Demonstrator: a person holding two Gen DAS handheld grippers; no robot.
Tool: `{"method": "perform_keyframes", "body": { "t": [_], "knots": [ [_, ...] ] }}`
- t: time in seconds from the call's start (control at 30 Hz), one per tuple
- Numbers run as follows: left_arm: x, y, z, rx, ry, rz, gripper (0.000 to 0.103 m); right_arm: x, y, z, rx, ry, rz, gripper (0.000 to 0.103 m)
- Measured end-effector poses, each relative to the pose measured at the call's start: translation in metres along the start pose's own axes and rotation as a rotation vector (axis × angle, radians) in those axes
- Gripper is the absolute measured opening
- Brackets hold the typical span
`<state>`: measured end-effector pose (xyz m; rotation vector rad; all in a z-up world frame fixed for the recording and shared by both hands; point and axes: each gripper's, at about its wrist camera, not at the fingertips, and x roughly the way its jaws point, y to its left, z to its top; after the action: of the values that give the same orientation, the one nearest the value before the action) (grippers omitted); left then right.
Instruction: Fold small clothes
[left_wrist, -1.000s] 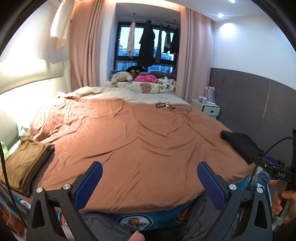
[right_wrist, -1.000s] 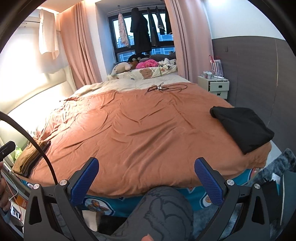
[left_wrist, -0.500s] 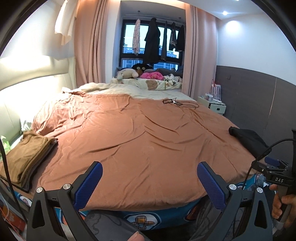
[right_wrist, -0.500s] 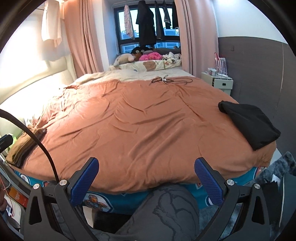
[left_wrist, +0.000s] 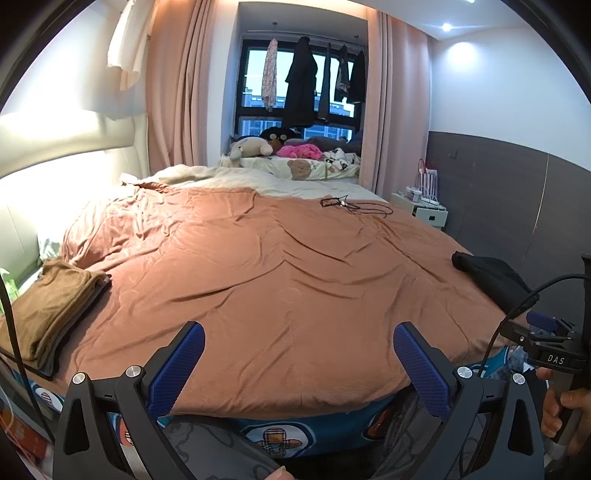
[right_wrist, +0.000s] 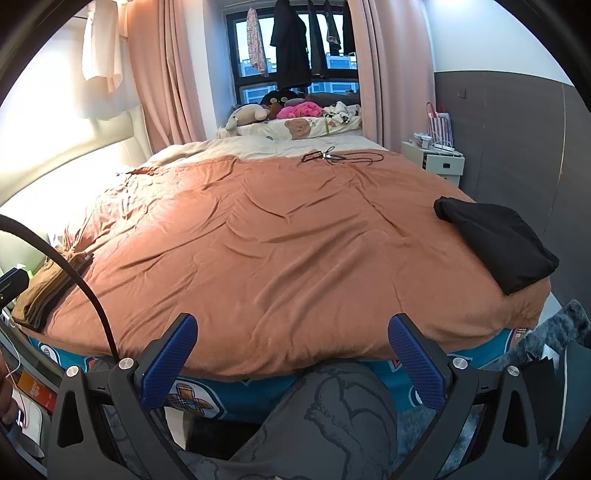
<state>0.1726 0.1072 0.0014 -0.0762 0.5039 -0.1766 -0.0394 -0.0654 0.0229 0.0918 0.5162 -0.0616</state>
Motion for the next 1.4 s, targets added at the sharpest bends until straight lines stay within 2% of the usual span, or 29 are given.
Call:
{"method": "perform_keyframes", "body": {
  "t": [0.73, 1.4],
  "knots": [
    [-0.023, -0.008, -0.001, 0.003, -0.050, -0.019, 0.103, -0.019, -0.007, -0.010, -0.033, -0.047, -0.036, 0.103],
    [-0.039, -0.017, -0.006, -0.002, -0.059, -0.030, 0.103, -0.030, -0.017, -0.020, -0.065, -0.071, -0.051, 0.103]
  ]
}}
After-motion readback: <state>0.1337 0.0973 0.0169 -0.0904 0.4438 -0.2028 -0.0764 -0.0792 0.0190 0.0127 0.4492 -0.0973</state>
